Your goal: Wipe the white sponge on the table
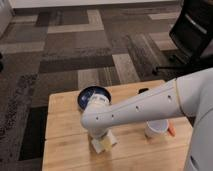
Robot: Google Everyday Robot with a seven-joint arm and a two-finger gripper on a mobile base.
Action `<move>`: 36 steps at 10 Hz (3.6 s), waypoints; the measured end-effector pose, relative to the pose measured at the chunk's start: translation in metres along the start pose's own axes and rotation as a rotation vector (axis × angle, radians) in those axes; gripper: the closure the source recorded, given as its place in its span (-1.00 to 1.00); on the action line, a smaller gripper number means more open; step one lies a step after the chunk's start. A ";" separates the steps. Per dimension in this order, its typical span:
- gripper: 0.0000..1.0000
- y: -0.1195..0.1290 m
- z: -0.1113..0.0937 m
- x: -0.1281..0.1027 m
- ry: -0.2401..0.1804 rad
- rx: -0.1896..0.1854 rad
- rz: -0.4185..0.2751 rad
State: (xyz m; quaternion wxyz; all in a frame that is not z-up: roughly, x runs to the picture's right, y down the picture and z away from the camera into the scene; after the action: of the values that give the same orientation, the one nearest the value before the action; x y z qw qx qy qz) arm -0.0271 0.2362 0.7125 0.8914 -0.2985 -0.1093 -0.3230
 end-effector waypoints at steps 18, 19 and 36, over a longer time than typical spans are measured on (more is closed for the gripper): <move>0.95 -0.023 0.008 -0.061 -0.013 -0.054 -0.179; 0.95 -0.035 0.007 -0.065 -0.016 -0.039 -0.202; 0.95 0.005 0.017 0.002 0.019 -0.108 0.013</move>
State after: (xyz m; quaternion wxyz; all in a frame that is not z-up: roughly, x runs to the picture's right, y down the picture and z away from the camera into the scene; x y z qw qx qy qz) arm -0.0222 0.2482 0.7249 0.8772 -0.3437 -0.0813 -0.3252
